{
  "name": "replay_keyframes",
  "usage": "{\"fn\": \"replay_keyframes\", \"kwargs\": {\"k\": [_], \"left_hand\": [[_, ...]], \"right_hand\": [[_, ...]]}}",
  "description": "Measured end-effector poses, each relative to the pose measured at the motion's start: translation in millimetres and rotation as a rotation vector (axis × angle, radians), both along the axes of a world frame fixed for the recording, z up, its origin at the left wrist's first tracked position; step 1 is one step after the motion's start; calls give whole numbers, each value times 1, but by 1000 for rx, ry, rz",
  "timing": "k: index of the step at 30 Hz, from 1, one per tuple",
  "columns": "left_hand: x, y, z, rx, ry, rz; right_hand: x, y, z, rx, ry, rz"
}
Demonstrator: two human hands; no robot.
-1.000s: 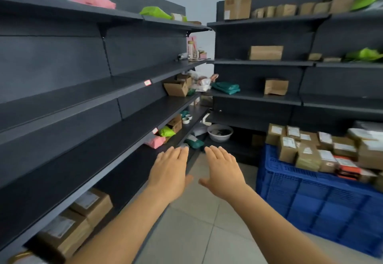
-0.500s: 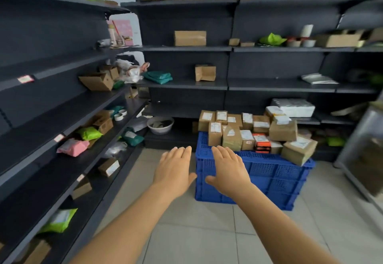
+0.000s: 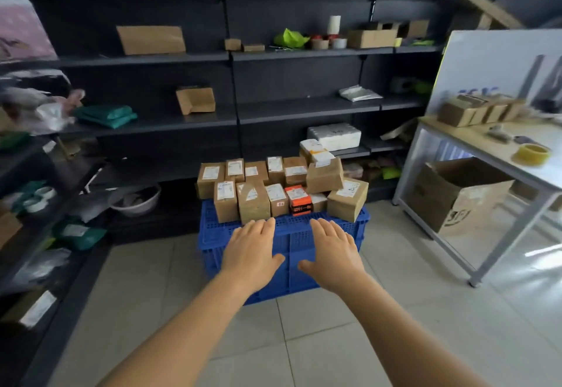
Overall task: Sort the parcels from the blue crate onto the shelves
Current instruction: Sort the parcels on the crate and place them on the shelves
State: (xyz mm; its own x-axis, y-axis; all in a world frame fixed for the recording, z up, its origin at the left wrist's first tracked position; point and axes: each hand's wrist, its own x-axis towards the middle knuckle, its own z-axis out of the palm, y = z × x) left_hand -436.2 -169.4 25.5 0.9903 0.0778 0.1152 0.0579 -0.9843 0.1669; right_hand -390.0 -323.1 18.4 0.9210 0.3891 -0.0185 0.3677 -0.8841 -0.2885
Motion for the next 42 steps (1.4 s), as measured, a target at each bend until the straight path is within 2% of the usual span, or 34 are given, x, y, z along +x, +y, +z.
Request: {"fn": "replay_keyframes", "kwargs": {"k": [7, 17, 29, 34, 42], "left_hand": [[130, -2, -11, -61, 11, -64], [281, 6, -40, -91, 127, -79], [465, 11, -111, -84, 342, 45], [542, 14, -149, -180, 428, 119], [621, 15, -210, -471, 547, 237]], "right_hand": [[109, -8, -5, -7, -13, -107], [247, -20, -22, 24, 35, -237], [452, -31, -89, -34, 187, -156], [535, -26, -128, 3, 295, -159], [607, -6, -194, 223, 552, -386]]}}
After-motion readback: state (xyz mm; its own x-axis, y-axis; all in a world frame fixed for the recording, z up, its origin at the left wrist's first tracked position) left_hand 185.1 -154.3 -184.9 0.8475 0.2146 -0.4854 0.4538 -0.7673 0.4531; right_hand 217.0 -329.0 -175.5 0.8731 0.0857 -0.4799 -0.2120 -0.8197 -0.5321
